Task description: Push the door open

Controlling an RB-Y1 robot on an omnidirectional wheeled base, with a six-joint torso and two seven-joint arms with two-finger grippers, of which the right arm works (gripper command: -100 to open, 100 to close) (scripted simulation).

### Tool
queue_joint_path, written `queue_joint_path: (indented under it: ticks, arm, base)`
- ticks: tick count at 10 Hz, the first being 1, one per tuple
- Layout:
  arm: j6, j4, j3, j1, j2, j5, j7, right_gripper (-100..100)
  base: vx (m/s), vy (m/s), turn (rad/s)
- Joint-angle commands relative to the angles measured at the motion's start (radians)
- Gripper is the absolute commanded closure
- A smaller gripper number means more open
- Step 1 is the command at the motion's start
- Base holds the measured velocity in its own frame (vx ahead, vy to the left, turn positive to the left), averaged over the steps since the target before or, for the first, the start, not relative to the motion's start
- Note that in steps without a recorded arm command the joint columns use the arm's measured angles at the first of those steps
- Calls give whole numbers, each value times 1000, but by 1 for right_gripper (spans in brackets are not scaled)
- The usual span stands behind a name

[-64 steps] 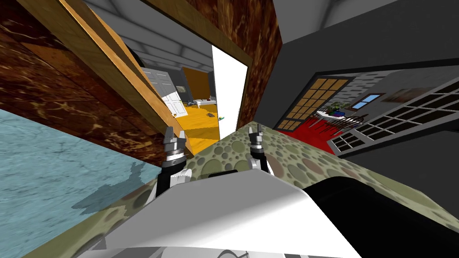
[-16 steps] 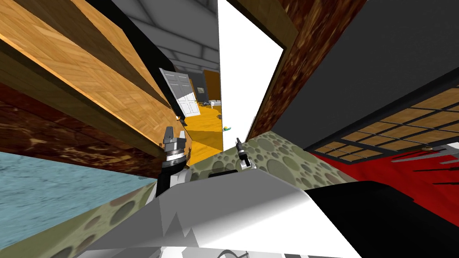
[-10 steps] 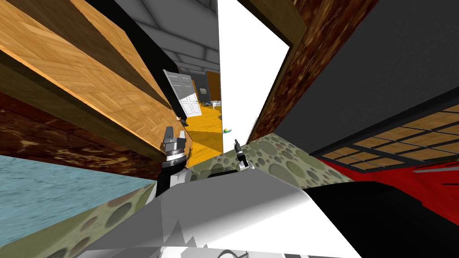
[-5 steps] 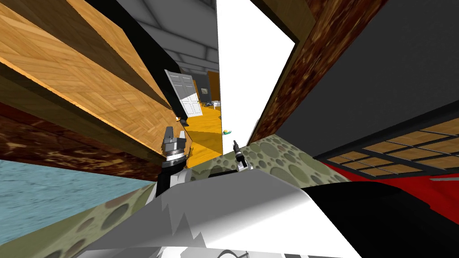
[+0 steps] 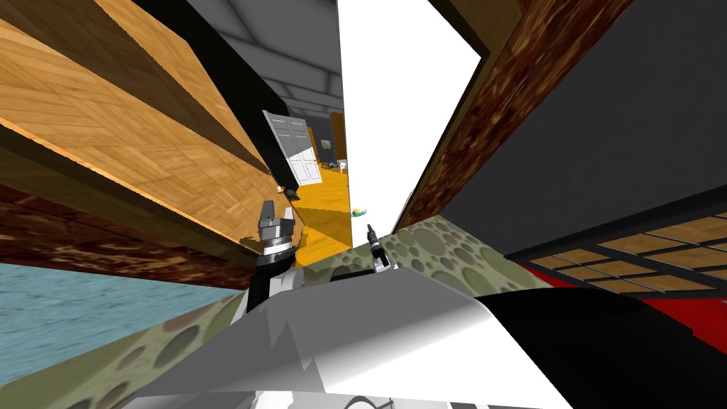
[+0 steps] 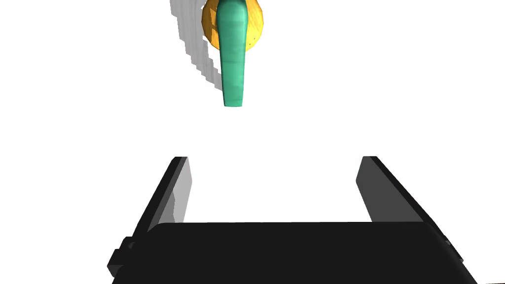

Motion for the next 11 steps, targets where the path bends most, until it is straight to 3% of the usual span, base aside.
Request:
queue_joint_path:
  ticks: [1,5,7,8,11]
  arm:
    - [-4,28,1,-11,7,1,-1,-100]
    - [-15,96,5,-37,37,6,1,-100]
    - [-11,90,6,-33,37,6,1,-100]
    - [-15,96,4,-35,10,5,2,-100]
    - [-17,102,-2,-38,-20,2,2,-100]
  base:
    - [85,-53,36]
    - [91,-52,44]
    - [48,-33,13]
    - [85,24,20]
    - [161,32,22]
